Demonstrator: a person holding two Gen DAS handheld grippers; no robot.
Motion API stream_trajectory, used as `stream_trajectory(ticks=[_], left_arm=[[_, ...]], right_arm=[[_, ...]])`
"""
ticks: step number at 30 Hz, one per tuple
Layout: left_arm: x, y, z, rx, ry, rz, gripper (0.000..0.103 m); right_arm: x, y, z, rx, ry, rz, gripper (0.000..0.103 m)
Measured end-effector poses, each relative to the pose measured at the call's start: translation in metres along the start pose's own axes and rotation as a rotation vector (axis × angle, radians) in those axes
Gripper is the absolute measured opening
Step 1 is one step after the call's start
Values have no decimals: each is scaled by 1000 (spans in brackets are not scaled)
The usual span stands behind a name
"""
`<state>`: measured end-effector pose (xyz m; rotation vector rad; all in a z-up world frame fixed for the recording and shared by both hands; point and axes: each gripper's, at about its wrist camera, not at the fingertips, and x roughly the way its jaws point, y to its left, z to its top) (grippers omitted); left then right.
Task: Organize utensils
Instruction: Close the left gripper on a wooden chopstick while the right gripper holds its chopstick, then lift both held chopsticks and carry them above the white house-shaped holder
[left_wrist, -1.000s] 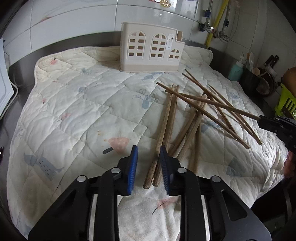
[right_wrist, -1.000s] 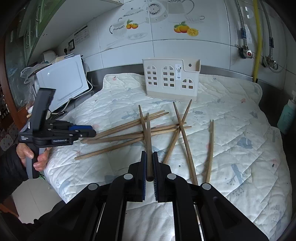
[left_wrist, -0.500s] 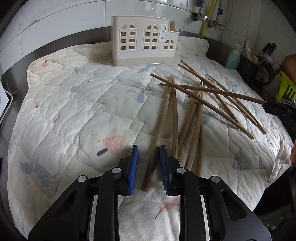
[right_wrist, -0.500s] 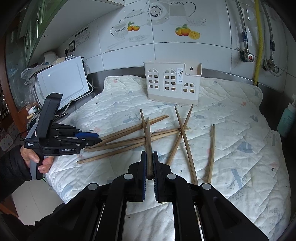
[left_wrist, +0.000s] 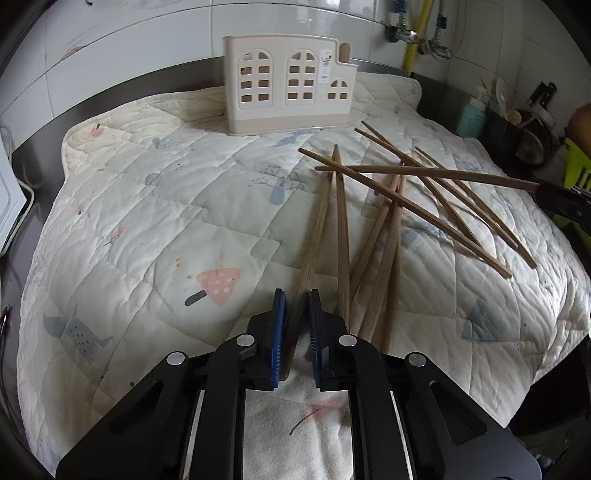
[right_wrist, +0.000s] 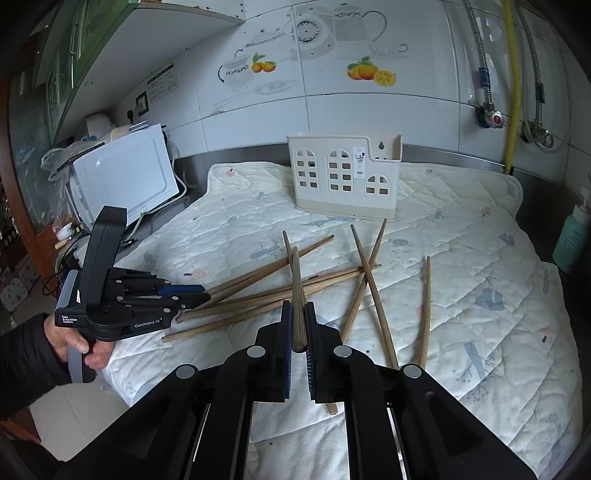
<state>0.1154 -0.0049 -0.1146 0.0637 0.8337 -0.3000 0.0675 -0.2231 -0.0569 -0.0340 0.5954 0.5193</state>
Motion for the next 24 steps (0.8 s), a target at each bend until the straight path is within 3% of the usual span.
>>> stream_trajectory(ticks=[12,17,24], left_arm=[[-13,3,-2,-83,-45,-39,5],[-2,4,-4,-85,4,-33,7],[-4,6,-3,-99,-10,-29,6]], right_arm=[[-22,1,12,18,-61,-4,6],[-28,4,18,17,-79,-5,6],[-32,10,24,11,-90,-9,6]])
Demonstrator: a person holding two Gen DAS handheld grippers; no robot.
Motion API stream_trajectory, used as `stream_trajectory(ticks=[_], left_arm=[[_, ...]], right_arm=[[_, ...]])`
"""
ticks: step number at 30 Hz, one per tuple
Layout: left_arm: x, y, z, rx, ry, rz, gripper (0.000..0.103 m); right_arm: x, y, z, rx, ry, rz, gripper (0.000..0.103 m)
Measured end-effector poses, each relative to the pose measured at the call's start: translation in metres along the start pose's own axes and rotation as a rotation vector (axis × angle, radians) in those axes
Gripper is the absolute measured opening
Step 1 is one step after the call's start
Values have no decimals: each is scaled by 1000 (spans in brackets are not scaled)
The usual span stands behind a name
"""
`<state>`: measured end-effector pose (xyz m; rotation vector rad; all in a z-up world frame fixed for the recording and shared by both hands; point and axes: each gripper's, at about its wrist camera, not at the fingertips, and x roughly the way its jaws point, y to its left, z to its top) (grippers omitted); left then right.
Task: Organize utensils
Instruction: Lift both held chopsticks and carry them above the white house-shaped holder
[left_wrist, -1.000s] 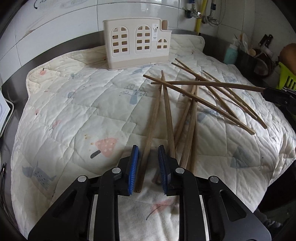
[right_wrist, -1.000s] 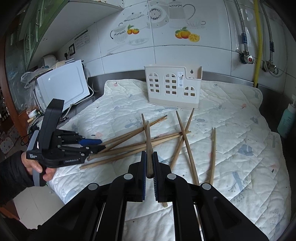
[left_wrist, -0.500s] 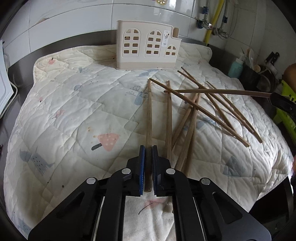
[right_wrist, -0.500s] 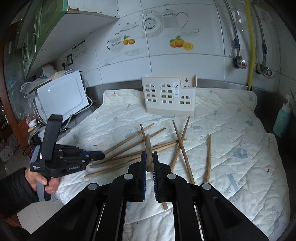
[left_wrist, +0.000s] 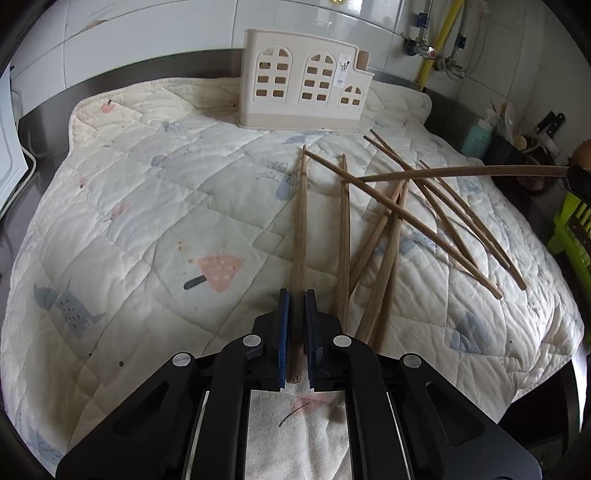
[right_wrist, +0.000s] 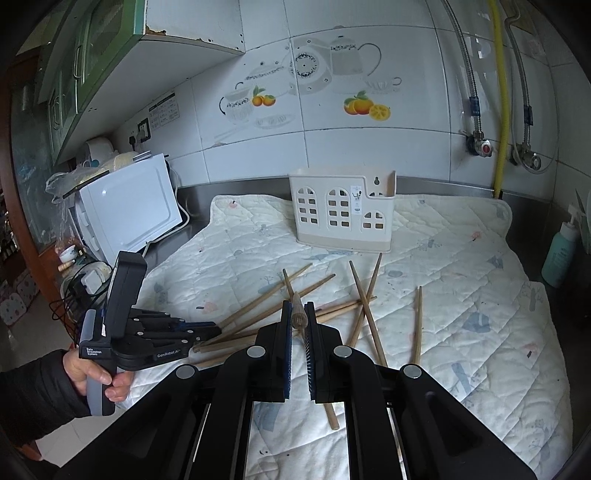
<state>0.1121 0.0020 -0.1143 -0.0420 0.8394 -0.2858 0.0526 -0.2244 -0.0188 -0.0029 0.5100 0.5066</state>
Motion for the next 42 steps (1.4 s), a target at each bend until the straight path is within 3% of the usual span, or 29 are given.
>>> stream_trajectory(ticks=[11,22,27,33,38,42], left_arm=[[-60,0,36,8,-179,-38,6],[-71,-7,80,54,-255,-40,5],[-77,-15,104,96,-274,-34,5],[-85,-19,143,127,-305,-42,5],[-95,-23,175,152,-347,-44,5],[-104,-28,200,170,-394,-35,5]], right_arm=[[-15,-3,41,2,-35,2,6],[-6,-14,106,-25,-30,26,6],[3,-23,150,-64,-46,-10,6],[20,-43,214,-104,-75,-129,6],[47,-64,241,-78,-69,-188,6],[80,-78,249,-66,-11,-212,6]])
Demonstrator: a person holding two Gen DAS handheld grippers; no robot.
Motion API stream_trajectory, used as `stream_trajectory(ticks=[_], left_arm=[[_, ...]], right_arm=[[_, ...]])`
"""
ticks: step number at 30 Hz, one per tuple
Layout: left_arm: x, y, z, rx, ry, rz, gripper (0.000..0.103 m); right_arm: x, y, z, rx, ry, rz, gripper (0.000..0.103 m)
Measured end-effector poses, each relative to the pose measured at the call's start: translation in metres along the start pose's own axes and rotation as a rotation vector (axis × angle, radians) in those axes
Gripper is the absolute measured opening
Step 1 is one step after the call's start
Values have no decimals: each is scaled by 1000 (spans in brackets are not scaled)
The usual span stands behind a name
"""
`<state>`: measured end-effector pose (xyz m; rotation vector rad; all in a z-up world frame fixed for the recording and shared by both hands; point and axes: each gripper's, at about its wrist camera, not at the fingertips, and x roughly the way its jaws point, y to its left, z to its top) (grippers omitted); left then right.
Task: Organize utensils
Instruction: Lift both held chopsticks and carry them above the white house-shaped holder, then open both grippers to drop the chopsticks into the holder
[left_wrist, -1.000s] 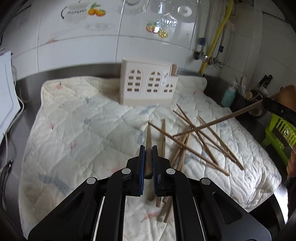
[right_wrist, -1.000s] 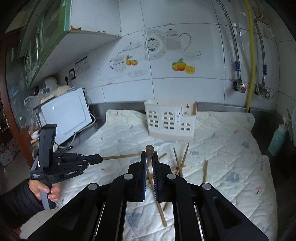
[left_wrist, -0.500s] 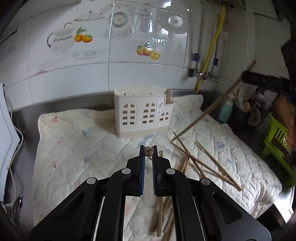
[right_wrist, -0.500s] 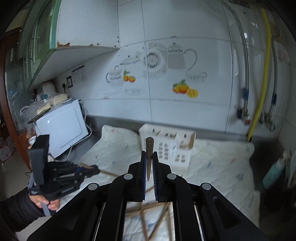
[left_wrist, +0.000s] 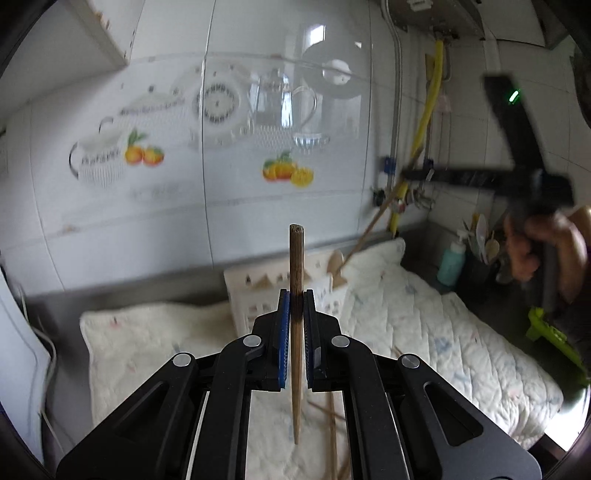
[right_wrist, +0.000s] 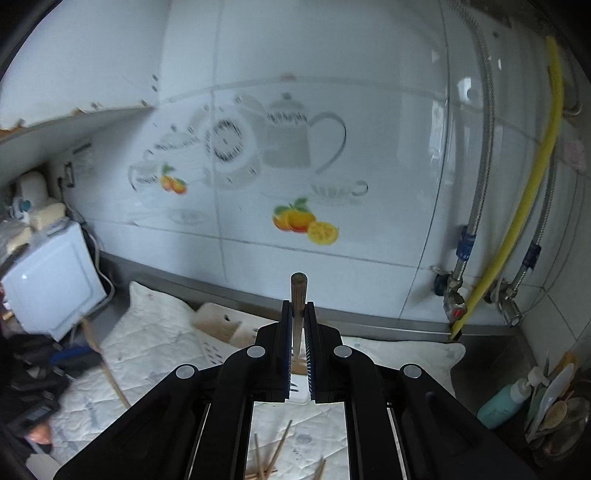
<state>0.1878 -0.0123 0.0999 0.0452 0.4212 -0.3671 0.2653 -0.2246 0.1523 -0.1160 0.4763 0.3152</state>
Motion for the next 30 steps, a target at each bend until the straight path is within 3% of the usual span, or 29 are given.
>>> stream_trajectory(ticks=[11,16,22,30], left_arm=[[18,15,96,14,-191,81,5],[48,28,118,-11,-229,112,5],[97,45,111,-48,-162,145,5],[122,50,90,-47,-82,159,6]], right_arm=[[56,4,-19,-36,93,8,6],[63,0,-25,-35,98,18,6],[73,-3,-34,-42,114,32,7],[82,-4,-38,-28,127,40,7]])
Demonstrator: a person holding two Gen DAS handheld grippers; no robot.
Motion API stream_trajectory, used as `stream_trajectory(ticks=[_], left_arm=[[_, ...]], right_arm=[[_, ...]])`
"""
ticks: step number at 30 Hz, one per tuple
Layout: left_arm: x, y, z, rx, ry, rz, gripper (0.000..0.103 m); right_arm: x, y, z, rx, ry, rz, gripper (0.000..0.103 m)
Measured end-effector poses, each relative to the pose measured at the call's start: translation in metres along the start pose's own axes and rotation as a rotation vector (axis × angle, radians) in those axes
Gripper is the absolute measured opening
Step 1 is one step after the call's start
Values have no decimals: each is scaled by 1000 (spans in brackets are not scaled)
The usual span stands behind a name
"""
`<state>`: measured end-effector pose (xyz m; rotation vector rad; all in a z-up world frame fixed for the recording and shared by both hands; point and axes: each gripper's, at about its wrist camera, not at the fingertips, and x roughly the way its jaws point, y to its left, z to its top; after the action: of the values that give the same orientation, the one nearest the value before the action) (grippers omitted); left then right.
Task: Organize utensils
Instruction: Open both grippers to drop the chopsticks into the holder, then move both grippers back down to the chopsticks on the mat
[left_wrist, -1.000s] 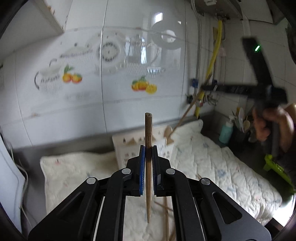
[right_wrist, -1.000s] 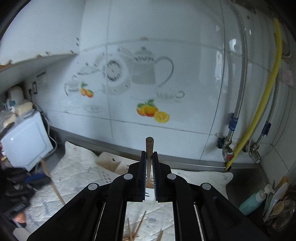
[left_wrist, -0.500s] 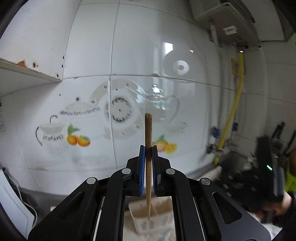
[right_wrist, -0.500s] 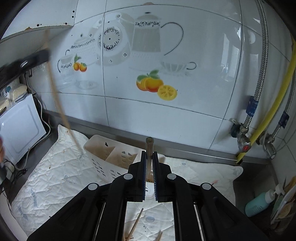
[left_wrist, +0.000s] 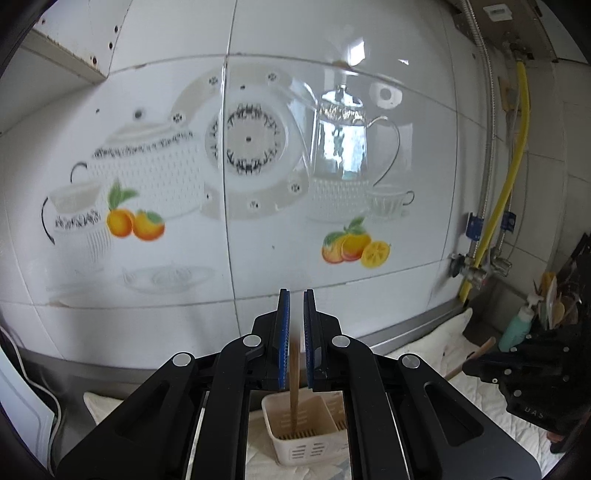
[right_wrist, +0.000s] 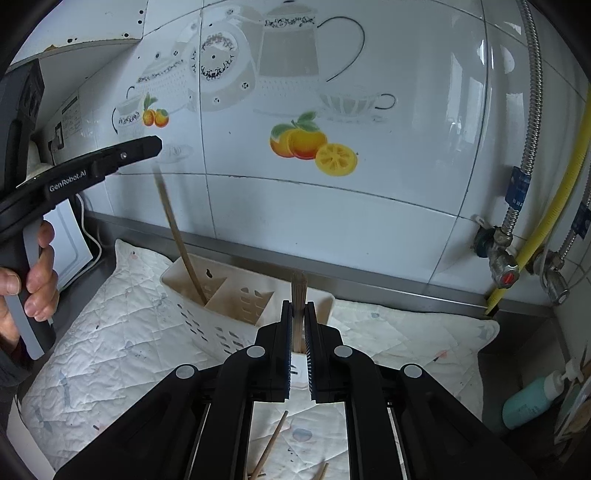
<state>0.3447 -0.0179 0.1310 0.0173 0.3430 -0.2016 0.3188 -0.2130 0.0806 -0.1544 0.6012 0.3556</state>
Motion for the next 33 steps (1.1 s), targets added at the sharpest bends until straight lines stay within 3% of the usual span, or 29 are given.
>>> stream_trajectory(ticks=[2,6,15,21,33], left_arm=[[1,1,-2,-5,11,-9,6],[-5,0,-2,-9,6,-12,9],[-71,-7,-6,-7,-39,-22,39],[-118,-13,-53,-6,-3,-36,58],[-163,-1,-185,-128,169,-37,59]], right_arm=[[-2,1,0,-4,-5,-6,8],[-12,3,3,-6,-29,-21,25],[-80,11,-24,6,-112,-12,25],[-116,35,-94,23,-111,57,25],[-95,84,-244,19,51,136,18]])
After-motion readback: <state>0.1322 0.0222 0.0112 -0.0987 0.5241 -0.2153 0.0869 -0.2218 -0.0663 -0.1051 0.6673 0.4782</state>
